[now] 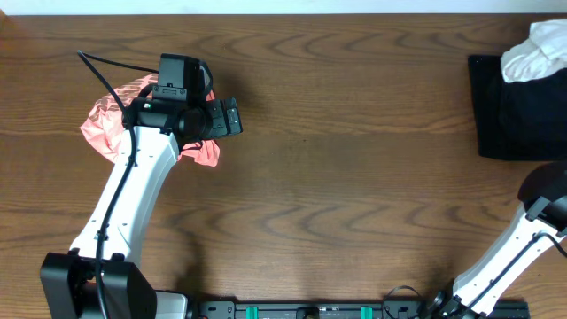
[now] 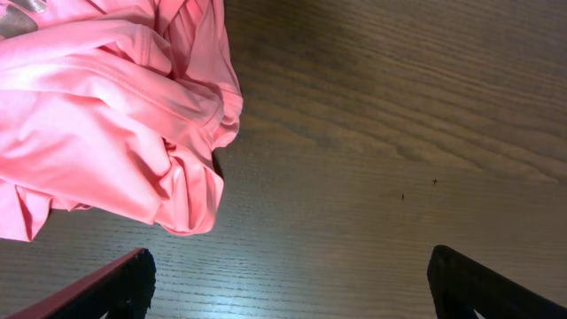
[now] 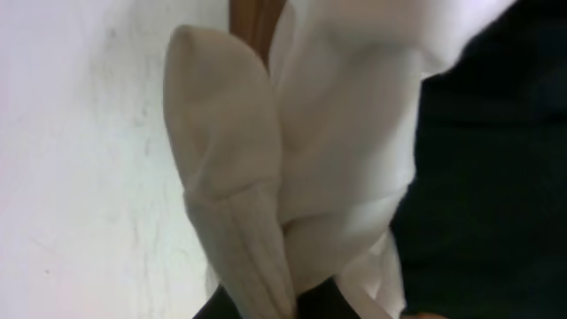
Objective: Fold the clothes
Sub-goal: 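Lower the white bundle onto the black garment and open the right gripper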
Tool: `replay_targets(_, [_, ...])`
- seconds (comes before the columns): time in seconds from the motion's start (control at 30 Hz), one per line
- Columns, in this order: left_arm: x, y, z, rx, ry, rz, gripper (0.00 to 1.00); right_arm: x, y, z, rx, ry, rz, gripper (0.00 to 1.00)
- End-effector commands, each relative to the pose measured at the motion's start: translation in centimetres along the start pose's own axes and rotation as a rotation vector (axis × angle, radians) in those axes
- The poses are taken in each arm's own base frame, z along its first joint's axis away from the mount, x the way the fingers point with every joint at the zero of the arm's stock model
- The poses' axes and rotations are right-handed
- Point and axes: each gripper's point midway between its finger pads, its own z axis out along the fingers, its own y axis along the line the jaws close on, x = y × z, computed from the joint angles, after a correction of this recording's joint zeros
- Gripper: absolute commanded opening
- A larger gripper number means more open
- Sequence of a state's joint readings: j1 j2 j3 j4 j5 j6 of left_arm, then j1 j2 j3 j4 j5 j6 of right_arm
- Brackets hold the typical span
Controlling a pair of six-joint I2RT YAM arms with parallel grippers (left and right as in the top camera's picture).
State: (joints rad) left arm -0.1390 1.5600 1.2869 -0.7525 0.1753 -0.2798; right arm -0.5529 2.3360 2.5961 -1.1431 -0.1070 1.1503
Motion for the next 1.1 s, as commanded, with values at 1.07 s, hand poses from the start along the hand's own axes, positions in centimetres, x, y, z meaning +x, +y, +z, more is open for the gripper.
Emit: replay_targets(1.07, [-0.6, 0.3, 0.5, -0.010, -0.024, 0.014, 0.98, -0.6, -8.1, -2.6, 0.339, -0.075, 0.120, 0.06])
